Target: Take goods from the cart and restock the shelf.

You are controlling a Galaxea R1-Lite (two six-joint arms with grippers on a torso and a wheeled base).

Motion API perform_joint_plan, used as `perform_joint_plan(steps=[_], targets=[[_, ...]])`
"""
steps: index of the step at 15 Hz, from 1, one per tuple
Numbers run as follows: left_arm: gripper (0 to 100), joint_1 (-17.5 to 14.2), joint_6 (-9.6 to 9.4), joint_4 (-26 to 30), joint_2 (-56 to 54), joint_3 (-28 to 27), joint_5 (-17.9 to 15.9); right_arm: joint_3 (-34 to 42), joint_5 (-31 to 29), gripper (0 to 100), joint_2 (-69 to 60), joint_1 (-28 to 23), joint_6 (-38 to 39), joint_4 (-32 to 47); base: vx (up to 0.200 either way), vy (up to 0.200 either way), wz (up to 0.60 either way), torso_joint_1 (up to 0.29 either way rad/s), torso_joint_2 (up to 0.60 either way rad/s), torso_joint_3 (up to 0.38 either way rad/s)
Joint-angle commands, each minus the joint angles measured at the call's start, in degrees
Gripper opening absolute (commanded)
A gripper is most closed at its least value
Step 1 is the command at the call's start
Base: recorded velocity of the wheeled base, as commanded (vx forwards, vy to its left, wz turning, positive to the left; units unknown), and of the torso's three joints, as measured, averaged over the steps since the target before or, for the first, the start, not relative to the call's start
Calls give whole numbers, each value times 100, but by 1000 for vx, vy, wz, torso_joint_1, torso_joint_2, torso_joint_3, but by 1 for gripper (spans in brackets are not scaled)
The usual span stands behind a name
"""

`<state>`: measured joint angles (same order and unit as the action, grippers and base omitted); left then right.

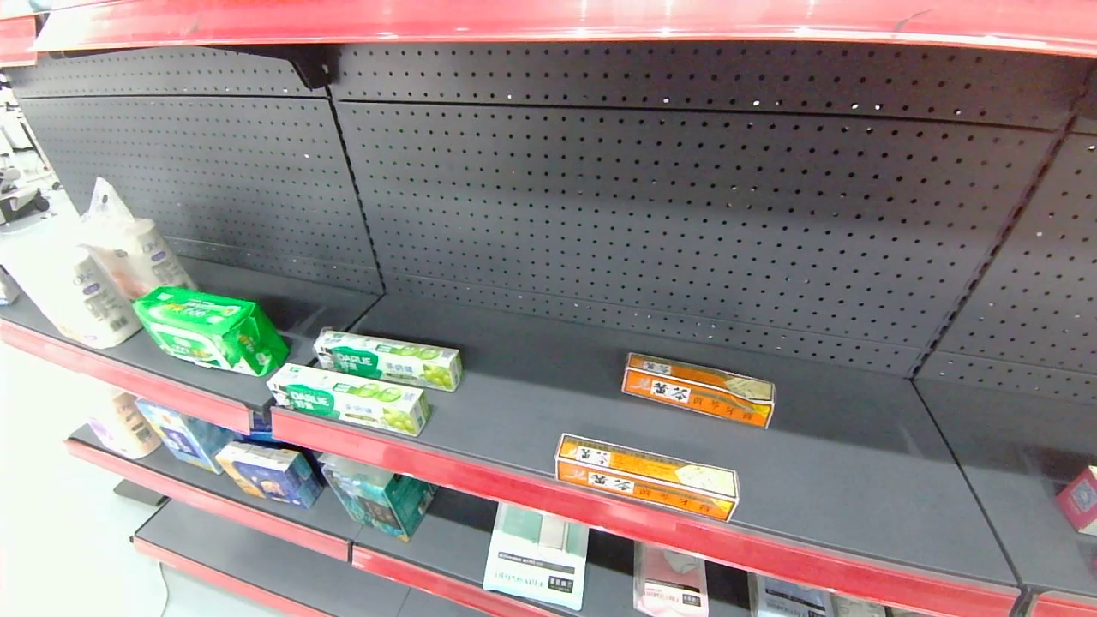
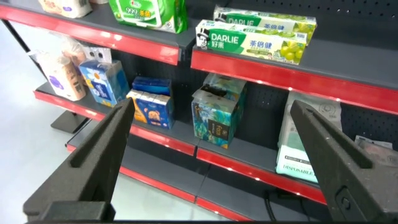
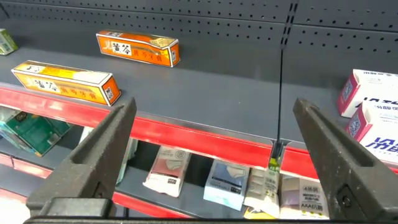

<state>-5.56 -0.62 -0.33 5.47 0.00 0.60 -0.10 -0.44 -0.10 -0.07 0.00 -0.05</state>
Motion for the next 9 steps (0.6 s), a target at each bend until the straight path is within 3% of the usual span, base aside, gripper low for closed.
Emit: perform_joint_plan(steps=[1,6,9], targets=[[100,2,1,-2,6,0,2,1,0,100,10,-1,0,-4,0,0,-600,2,-2,2],[100,2,18,-2,6,0,2,1,0,100,10,-1,0,-4,0,0,-600,8,5,0],[100,2,18,-2,6,0,2,1,0,100,10,-1,0,-4,0,0,0,0,0,0]])
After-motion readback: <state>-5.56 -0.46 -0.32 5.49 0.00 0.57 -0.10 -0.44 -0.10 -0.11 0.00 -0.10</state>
